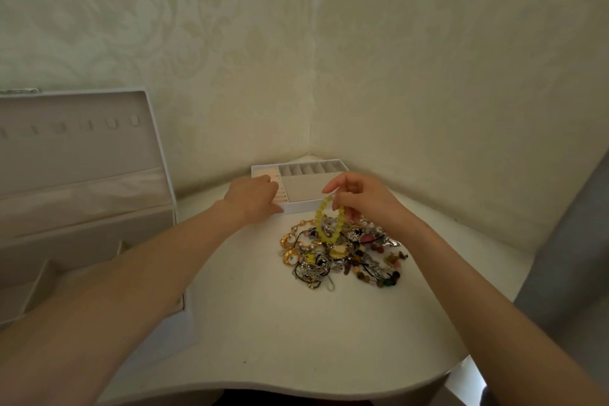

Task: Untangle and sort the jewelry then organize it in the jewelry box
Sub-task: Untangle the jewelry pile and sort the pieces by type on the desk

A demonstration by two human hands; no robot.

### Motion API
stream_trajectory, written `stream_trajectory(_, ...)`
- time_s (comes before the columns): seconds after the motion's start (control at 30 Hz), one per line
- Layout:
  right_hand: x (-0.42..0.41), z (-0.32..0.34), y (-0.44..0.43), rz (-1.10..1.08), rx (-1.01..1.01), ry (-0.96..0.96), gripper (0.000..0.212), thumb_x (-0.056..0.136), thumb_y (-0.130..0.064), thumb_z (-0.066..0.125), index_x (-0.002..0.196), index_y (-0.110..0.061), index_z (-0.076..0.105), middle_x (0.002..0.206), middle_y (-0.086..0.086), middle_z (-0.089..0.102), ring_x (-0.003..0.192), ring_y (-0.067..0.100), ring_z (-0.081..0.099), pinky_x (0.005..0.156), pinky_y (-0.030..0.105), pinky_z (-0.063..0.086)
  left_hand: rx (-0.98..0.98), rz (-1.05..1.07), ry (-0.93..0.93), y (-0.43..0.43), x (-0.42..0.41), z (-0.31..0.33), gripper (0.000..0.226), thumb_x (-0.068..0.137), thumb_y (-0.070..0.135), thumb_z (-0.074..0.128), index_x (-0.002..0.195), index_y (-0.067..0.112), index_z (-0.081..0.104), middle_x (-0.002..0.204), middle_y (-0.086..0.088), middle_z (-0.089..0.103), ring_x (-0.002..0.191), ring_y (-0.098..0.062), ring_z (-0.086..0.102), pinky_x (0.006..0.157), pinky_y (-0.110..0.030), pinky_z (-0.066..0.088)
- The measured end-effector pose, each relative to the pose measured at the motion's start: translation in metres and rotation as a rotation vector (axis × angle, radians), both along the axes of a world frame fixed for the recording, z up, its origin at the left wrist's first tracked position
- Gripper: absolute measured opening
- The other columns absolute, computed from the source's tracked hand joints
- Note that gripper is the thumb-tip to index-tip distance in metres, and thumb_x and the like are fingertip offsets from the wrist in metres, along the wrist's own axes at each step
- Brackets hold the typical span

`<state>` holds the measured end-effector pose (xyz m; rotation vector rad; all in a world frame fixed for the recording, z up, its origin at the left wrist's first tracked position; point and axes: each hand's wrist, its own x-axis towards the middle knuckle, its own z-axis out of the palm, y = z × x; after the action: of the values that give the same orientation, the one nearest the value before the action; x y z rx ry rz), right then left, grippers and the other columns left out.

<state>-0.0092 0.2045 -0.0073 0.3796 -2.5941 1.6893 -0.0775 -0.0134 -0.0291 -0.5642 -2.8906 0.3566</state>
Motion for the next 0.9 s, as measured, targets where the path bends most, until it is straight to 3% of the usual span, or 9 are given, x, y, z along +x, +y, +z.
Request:
stream_trajectory(0.23,-0.001,0.002,0.0,-0.036,-0.112,0.028,0.02,0.087,0.003,0.055,0.093,-0.012,0.066,0.069,0.004,0.064,0.047,0.014,0.051,0.044,0.022,0.041,-0.128,-0.026,0.032,0.008,0.009,-0.002,0.033,0.097,0.038,0.042,0.108,0.011,0.058,0.113,-0.007,0.063,0.104,-0.025,0.059,0.069,-0.029,0.037)
stream_trajectory(0.4,0.0,0.006,0.004,-0.033,-0.16,0.047,0.017,0.088,0.001,0.056,0.095,-0.011,0.067,0.07,0.006,0.065,0.046,0.012,0.05,0.044,0.021,0.041,-0.045,0.012,0.058,0.005,0.005,-0.005,0.035,0.096,0.038,0.047,0.115,0.009,0.052,0.117,-0.008,0.058,0.107,-0.027,0.057,0.071,-0.032,0.038)
stream_trajectory(0.63,-0.004,0.009,0.005,-0.062,-0.219,0.079,0.017,0.088,0.002,0.056,0.096,-0.009,0.066,0.069,0.005,0.066,0.046,0.011,0.049,0.044,0.02,0.039,0.106,-0.003,0.035,0.014,0.004,-0.004,0.029,0.091,0.021,0.058,0.113,0.004,0.049,0.12,-0.014,0.049,0.103,-0.032,0.056,0.07,-0.036,0.038)
stream_trajectory(0.77,-0.005,0.007,0.005,-0.078,-0.228,0.08,0.017,0.089,0.002,0.055,0.097,-0.009,0.066,0.07,0.004,0.067,0.046,0.011,0.05,0.044,0.021,0.04,0.25,-0.041,-0.055,0.012,0.004,-0.008,0.024,0.088,0.006,0.054,0.112,0.005,0.049,0.122,-0.013,0.044,0.101,-0.032,0.054,0.071,-0.036,0.04)
stream_trajectory(0.9,-0.005,0.005,0.004,-0.052,-0.197,0.08,0.016,0.089,0.0,0.058,0.098,-0.011,0.066,0.074,0.005,0.07,0.054,0.011,0.053,0.049,0.02,0.042,0.299,-0.031,-0.102,0.009,0.007,0.001,0.029,0.091,0.015,0.053,0.119,0.016,0.053,0.127,-0.003,0.047,0.111,-0.023,0.051,0.073,-0.03,0.038)
